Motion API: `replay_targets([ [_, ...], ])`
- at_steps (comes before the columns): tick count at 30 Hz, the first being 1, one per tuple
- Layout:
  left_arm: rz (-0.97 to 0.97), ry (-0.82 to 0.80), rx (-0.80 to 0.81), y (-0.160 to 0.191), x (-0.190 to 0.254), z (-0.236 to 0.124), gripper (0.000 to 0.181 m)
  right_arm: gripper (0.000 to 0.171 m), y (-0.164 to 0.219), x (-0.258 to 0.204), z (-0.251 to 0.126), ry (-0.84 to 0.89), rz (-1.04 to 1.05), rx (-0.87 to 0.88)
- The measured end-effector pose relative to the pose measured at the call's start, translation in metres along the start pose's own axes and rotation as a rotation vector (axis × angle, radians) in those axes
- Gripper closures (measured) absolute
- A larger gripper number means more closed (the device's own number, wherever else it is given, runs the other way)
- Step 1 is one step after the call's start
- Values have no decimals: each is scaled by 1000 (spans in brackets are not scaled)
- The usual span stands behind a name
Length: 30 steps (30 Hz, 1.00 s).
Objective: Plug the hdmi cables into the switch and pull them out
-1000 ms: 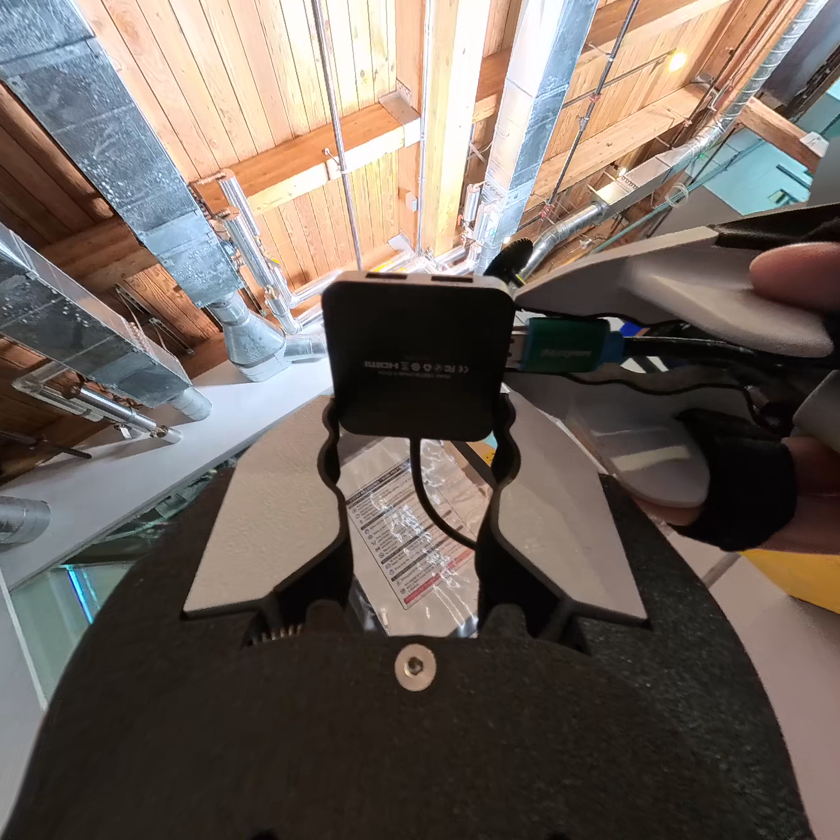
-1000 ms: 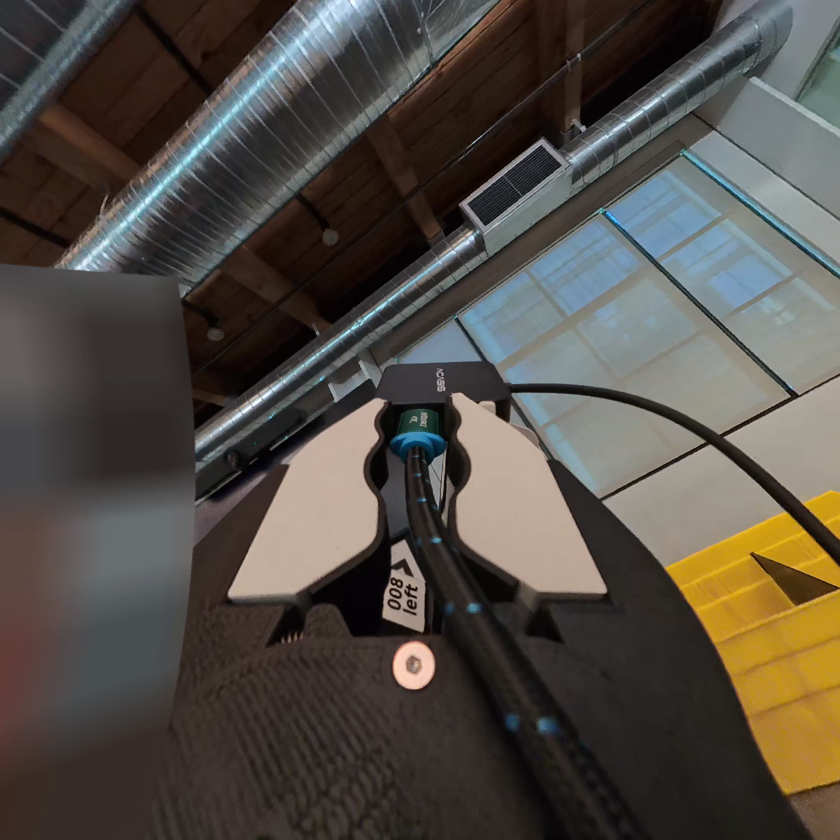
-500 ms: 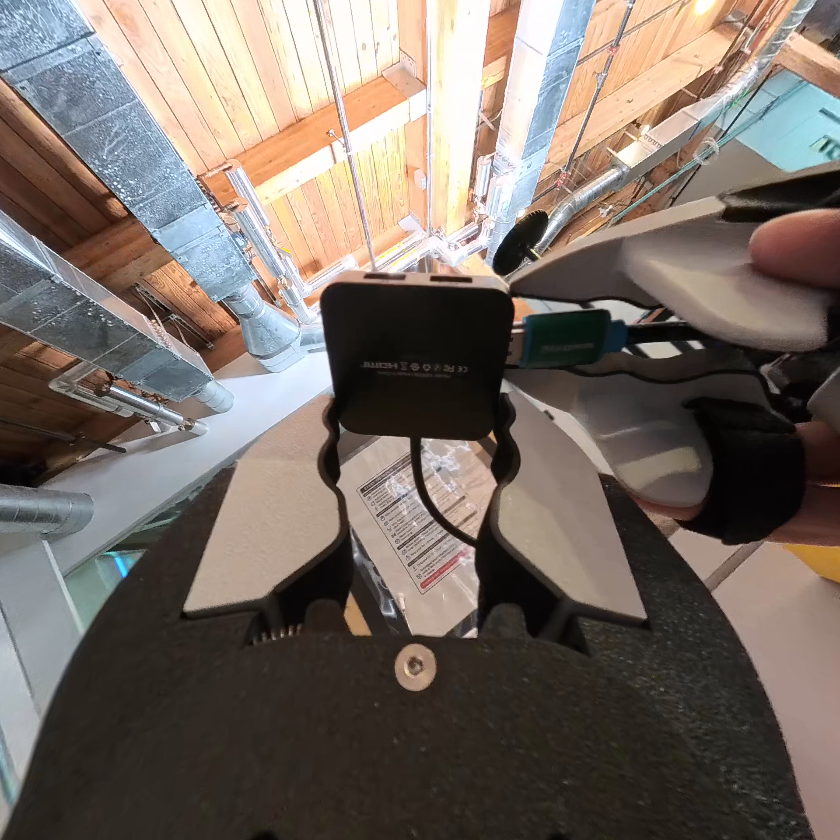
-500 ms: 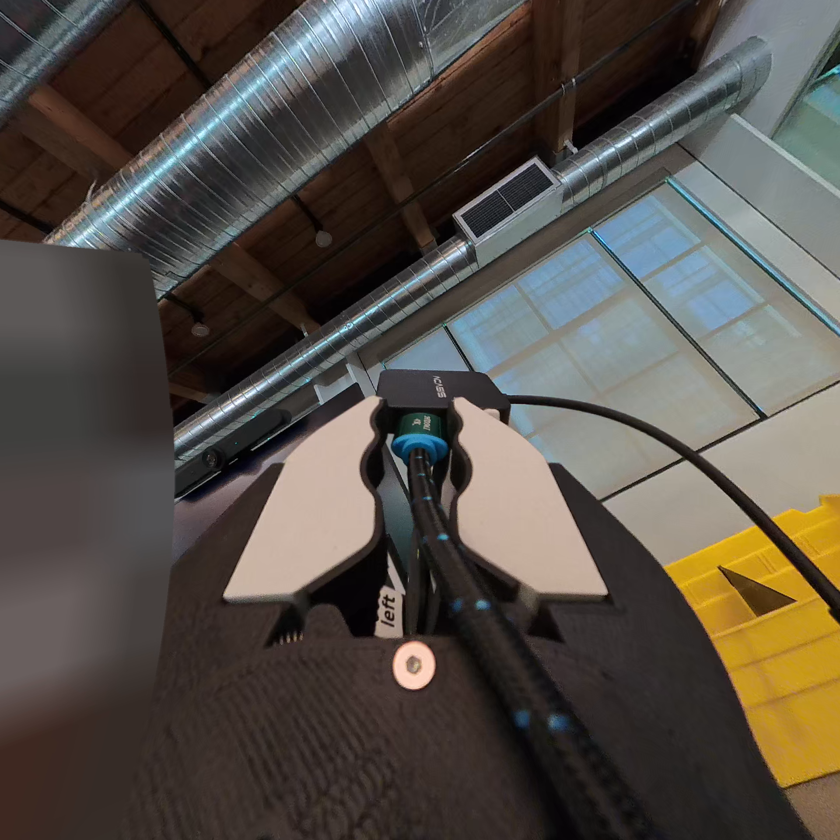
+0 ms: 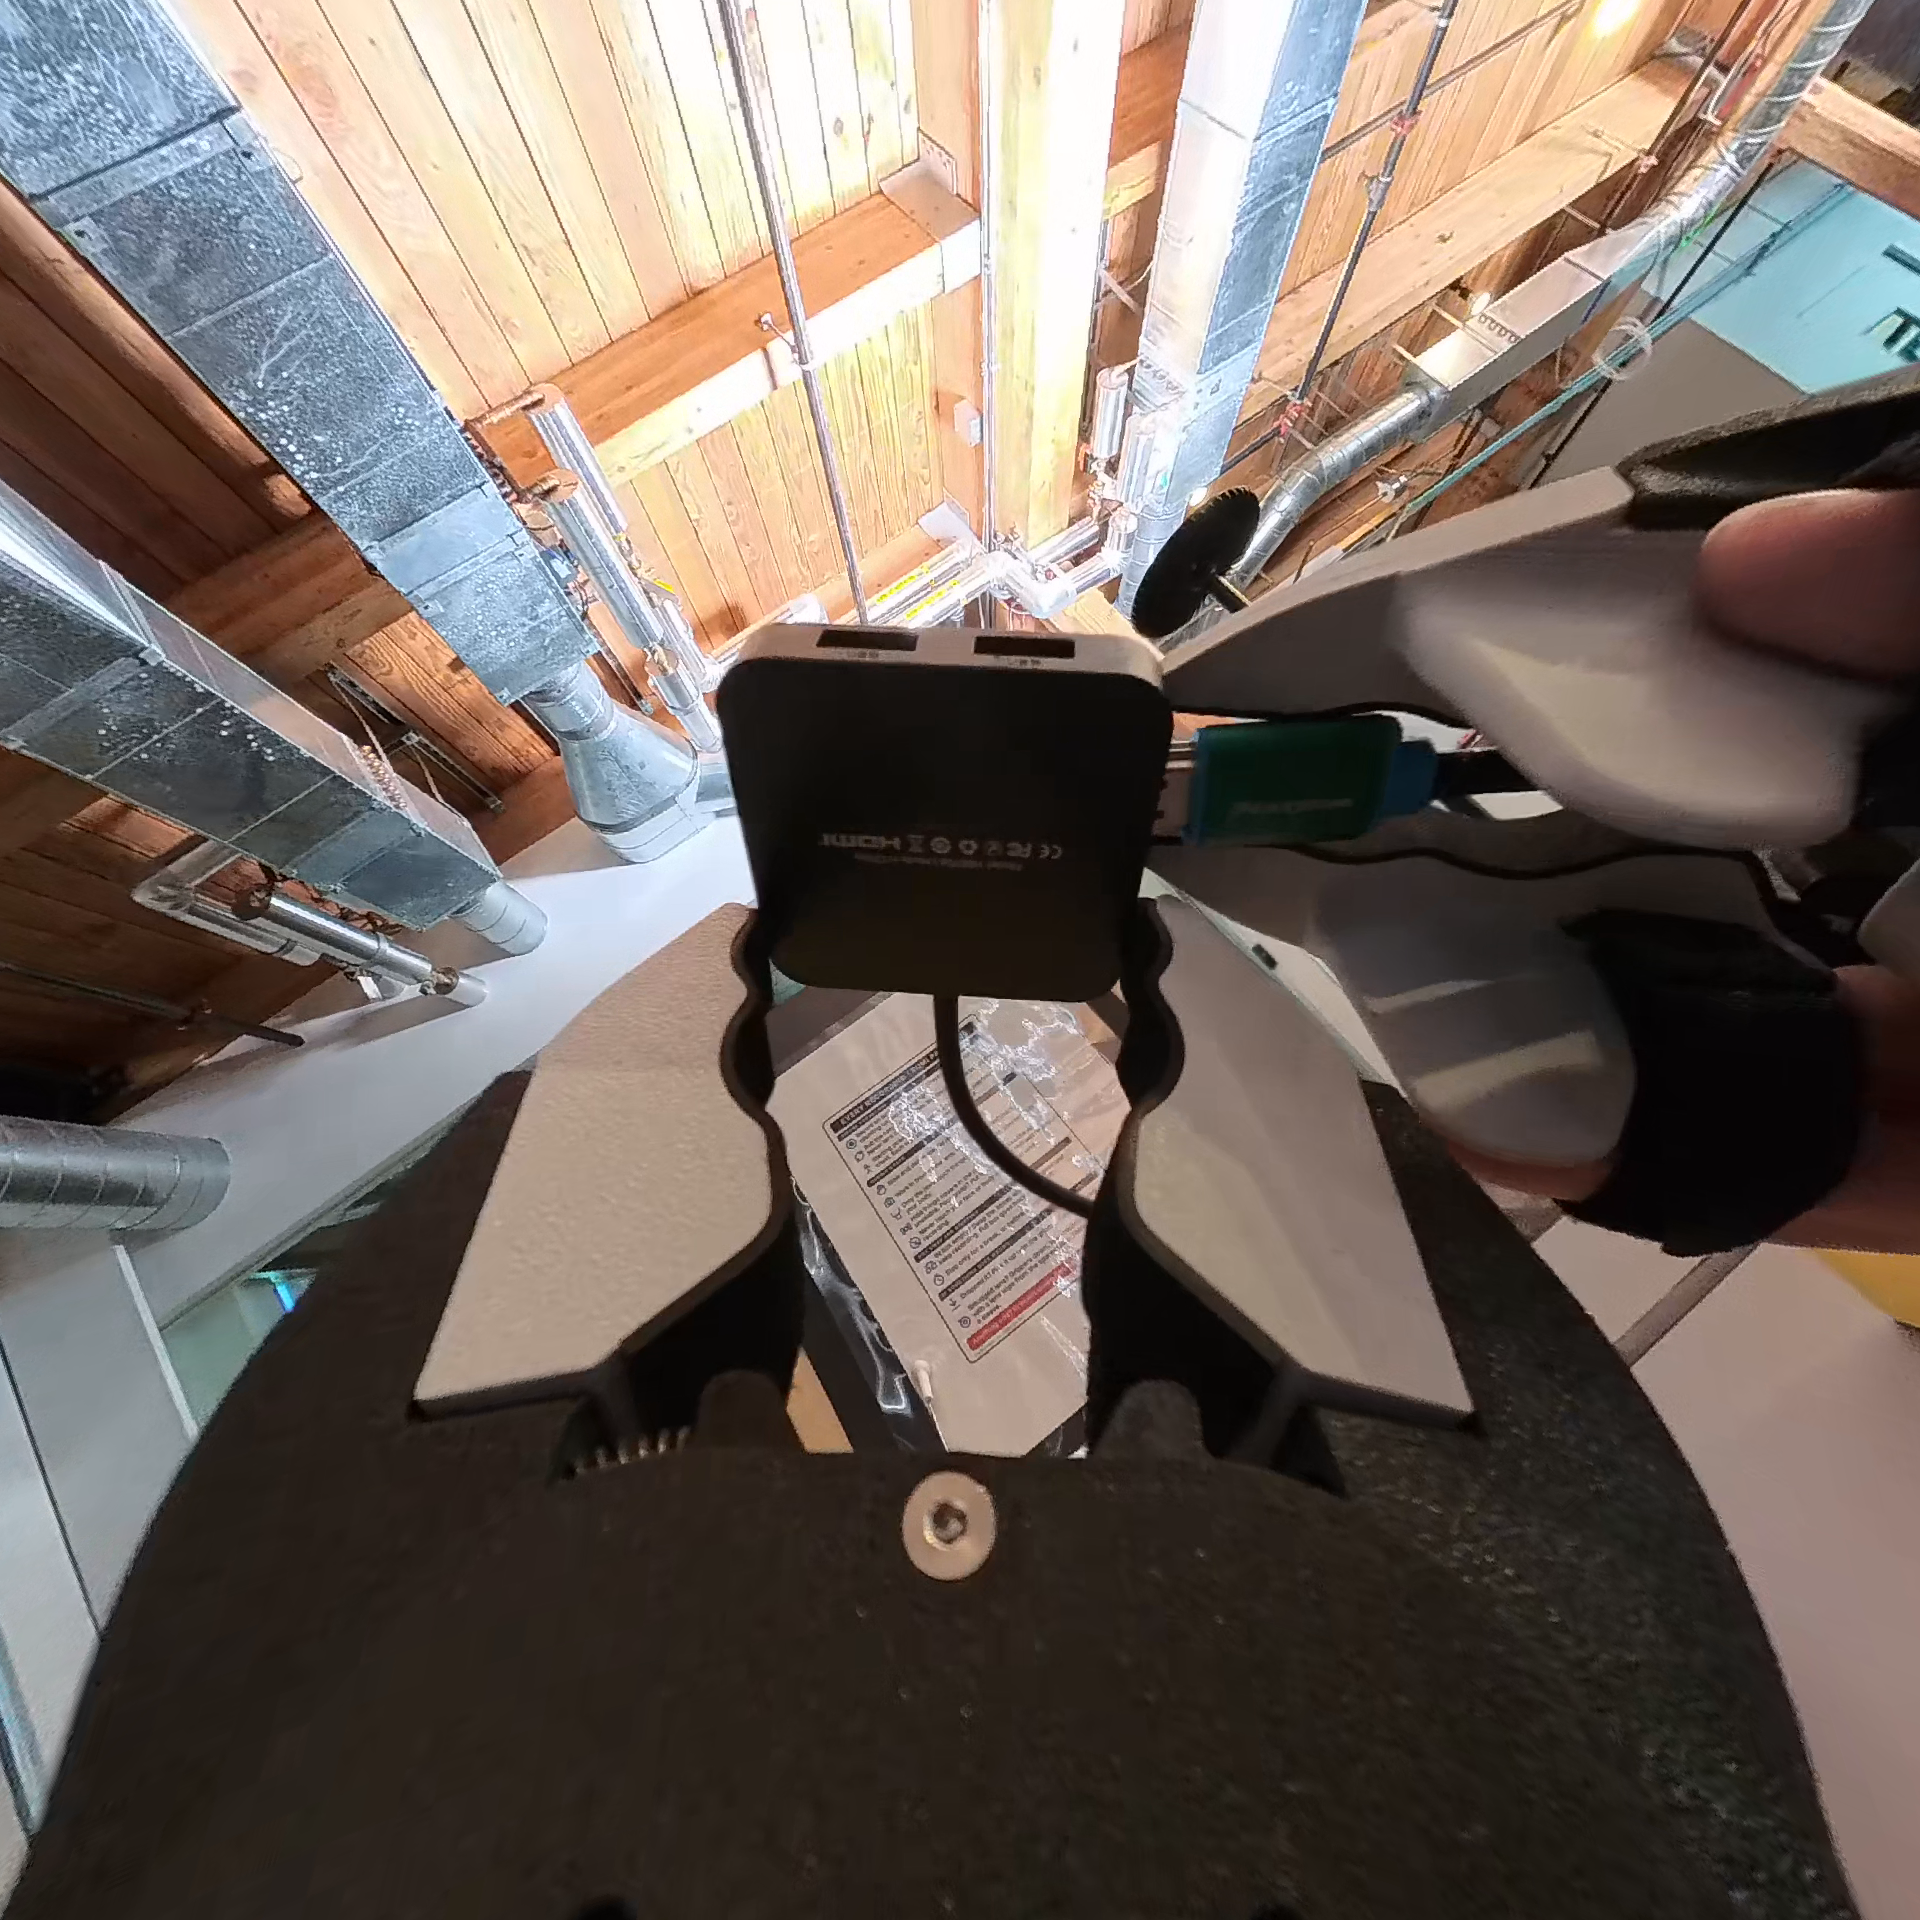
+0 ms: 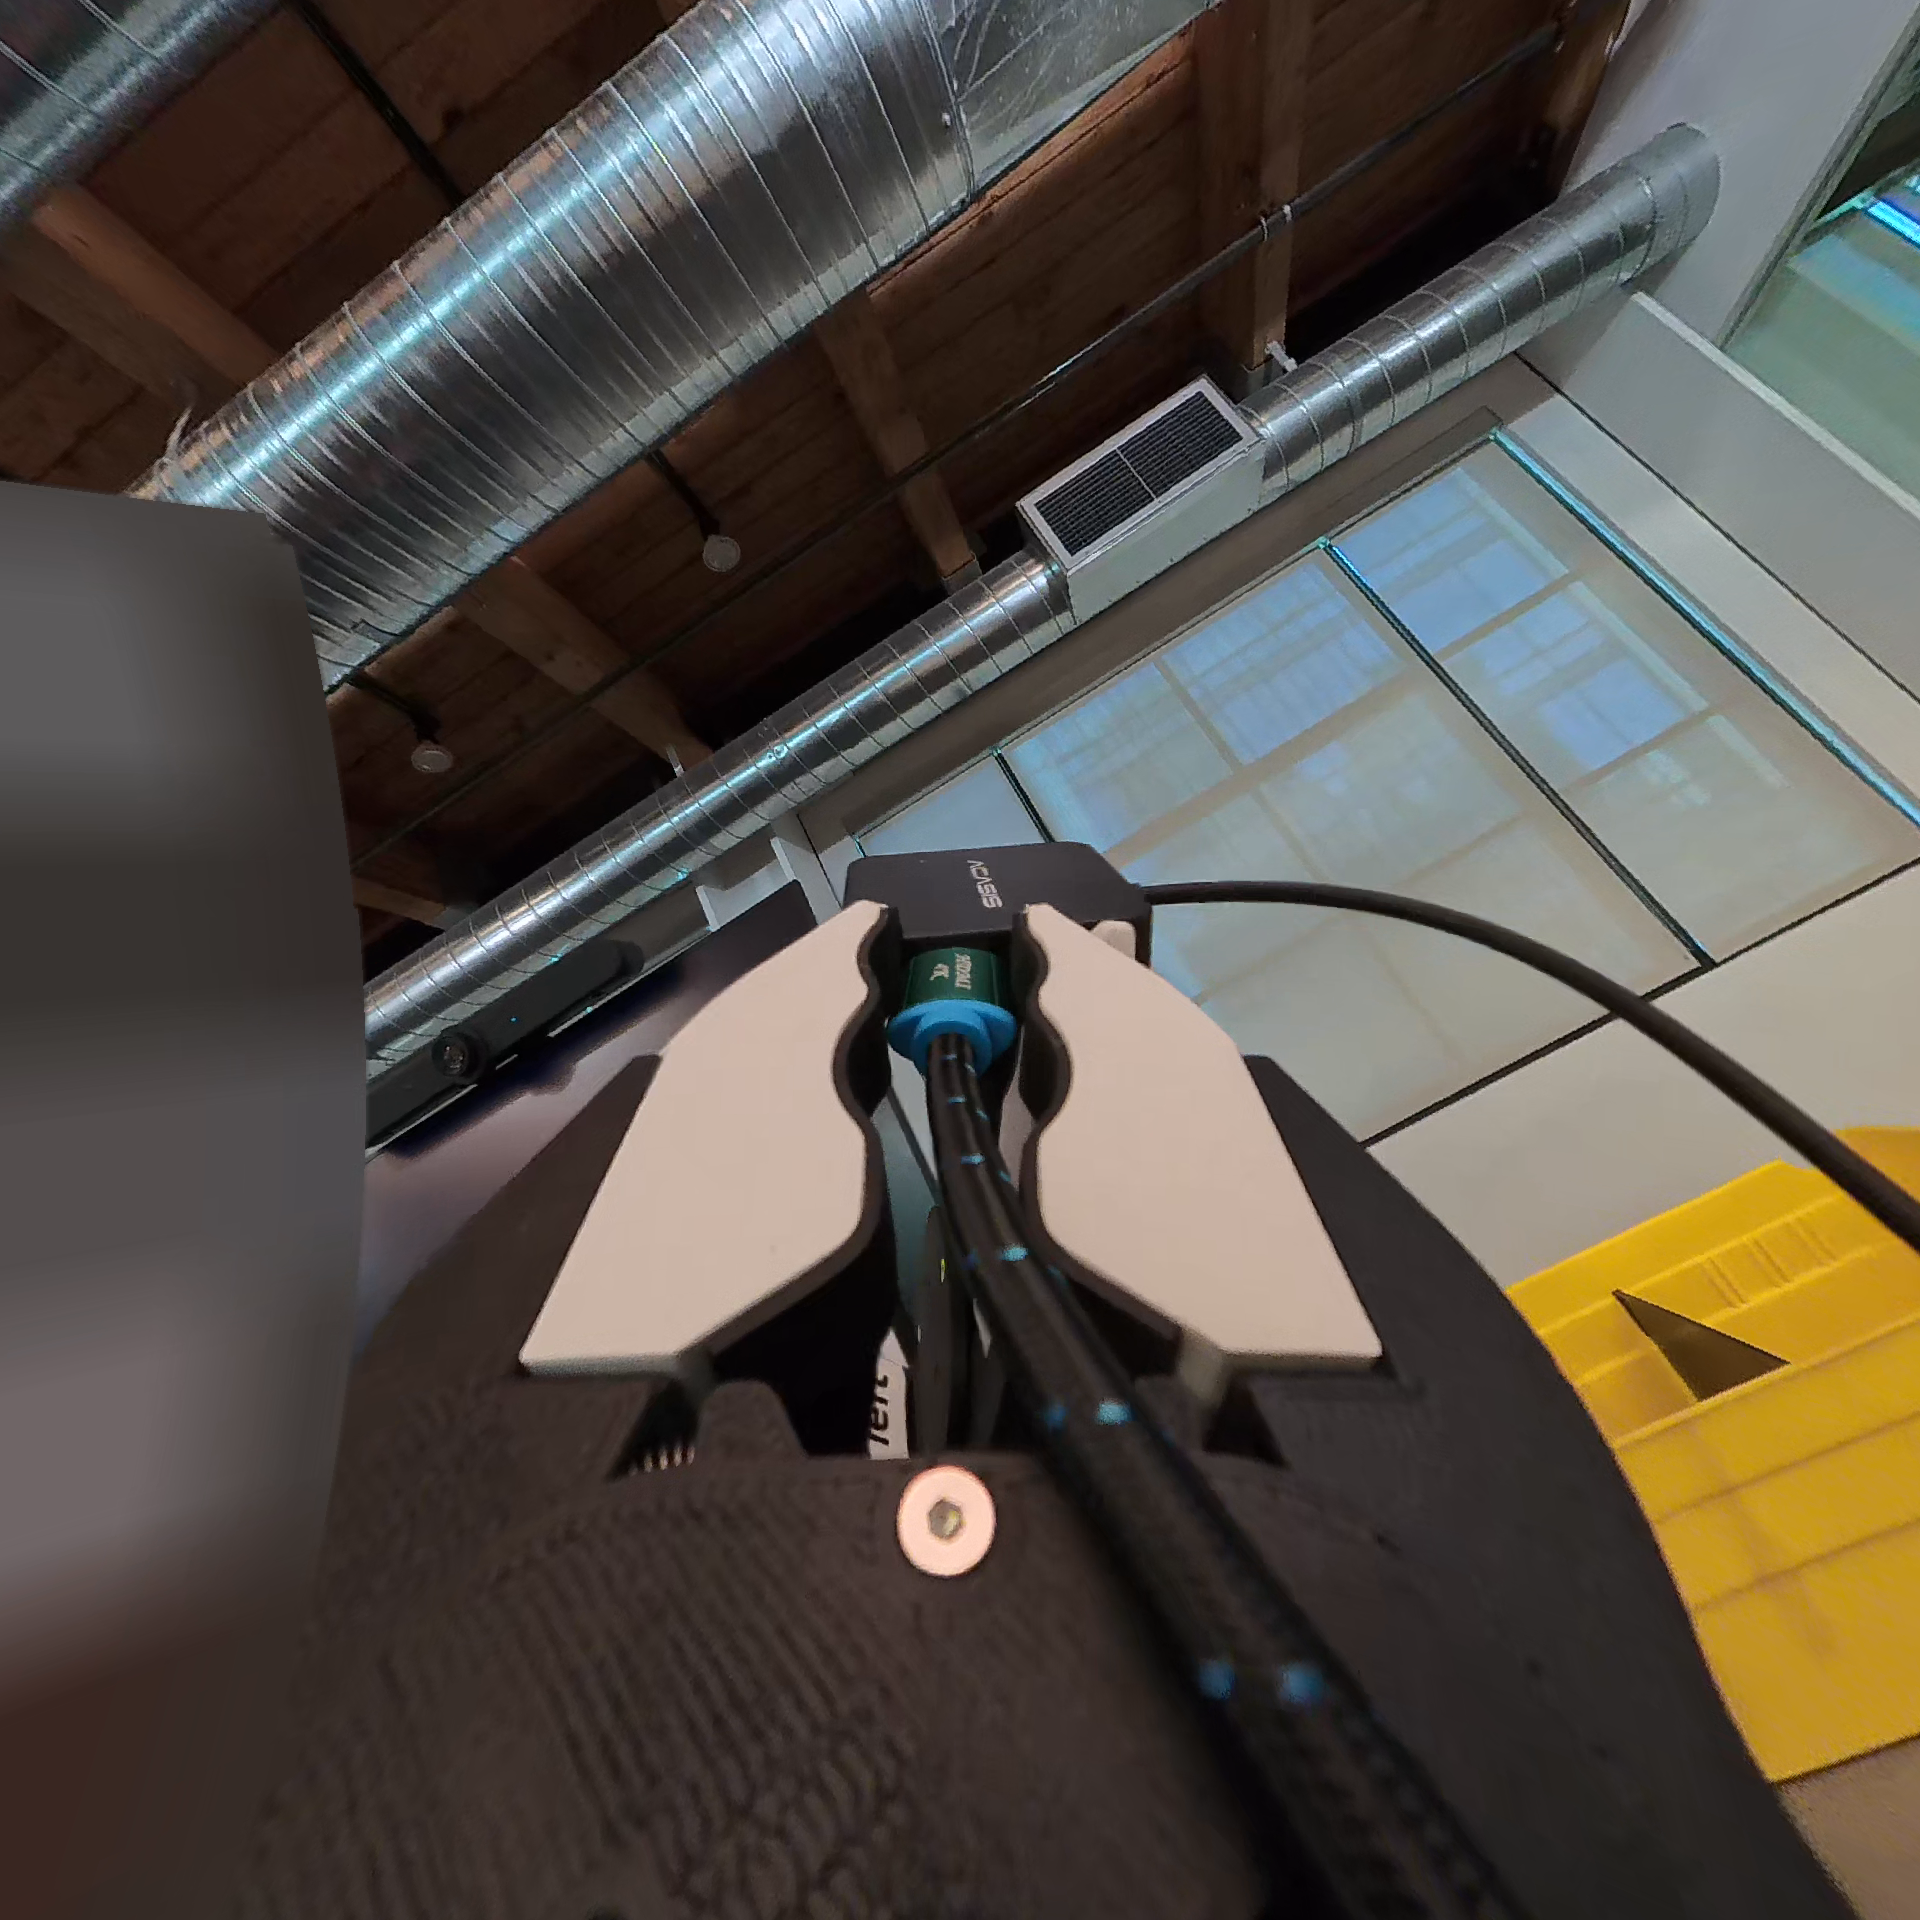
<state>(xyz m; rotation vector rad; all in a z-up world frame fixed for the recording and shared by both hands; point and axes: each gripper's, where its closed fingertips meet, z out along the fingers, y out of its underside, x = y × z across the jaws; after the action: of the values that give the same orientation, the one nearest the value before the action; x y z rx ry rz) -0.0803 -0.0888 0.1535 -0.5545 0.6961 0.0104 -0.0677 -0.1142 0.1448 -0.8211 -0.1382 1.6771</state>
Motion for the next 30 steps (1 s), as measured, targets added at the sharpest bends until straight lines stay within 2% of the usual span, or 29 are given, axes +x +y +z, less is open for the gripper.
replay_targets([
  [10, 26, 9, 9, -3, 2, 0, 117, 152, -3, 0, -3, 26, -20, 29],
  [30, -62, 73, -5, -2, 6, 1, 116, 152, -3, -2, -5, 92, -24, 91],
])
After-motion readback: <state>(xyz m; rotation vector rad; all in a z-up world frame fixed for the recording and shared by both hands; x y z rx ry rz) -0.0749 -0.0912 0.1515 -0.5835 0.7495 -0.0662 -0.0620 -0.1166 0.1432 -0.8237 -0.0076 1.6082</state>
